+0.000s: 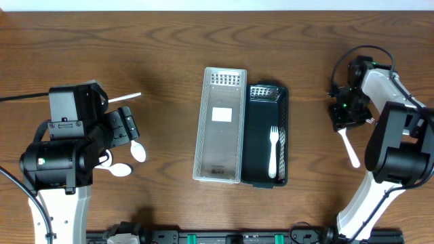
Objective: Pack container
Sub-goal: 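Carry the spoon into the black basket and release it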
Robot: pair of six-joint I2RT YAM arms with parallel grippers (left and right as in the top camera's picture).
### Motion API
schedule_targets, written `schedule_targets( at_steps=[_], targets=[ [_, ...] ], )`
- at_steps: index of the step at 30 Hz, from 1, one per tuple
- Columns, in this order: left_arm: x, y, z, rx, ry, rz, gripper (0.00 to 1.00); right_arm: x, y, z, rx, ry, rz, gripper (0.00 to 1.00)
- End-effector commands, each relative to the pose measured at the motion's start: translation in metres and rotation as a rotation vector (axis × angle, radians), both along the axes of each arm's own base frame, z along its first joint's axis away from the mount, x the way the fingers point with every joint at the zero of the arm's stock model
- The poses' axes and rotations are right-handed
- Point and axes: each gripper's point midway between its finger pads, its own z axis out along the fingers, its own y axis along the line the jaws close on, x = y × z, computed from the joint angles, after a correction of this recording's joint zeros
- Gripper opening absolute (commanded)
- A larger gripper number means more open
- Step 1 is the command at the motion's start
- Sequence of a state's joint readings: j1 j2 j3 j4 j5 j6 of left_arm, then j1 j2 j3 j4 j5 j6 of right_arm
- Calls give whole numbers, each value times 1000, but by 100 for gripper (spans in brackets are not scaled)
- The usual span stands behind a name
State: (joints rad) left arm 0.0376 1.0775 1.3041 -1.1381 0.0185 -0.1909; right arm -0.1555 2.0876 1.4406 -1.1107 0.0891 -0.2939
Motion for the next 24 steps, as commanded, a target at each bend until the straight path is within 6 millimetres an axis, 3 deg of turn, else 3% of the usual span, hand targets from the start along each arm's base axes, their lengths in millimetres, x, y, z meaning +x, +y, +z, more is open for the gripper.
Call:
schedule_targets(
  at_steps=[1,7,12,18,24],
  targets=[
    [2,3,5,10,-18,12,86,29,22,40,-8,-100,-35,1],
    [5,3,7,11,-29,12,86,61,74,133,0,-282,-149,1],
    [4,3,6,11,-27,12,86,72,146,188,137,-432,-229,1],
    [4,3,6,11,-27,12,86,53,212,186,169,-414,-422,1],
    [3,3,5,10,-22,12,86,44,237,149,94,-416,-395,1]
  ],
)
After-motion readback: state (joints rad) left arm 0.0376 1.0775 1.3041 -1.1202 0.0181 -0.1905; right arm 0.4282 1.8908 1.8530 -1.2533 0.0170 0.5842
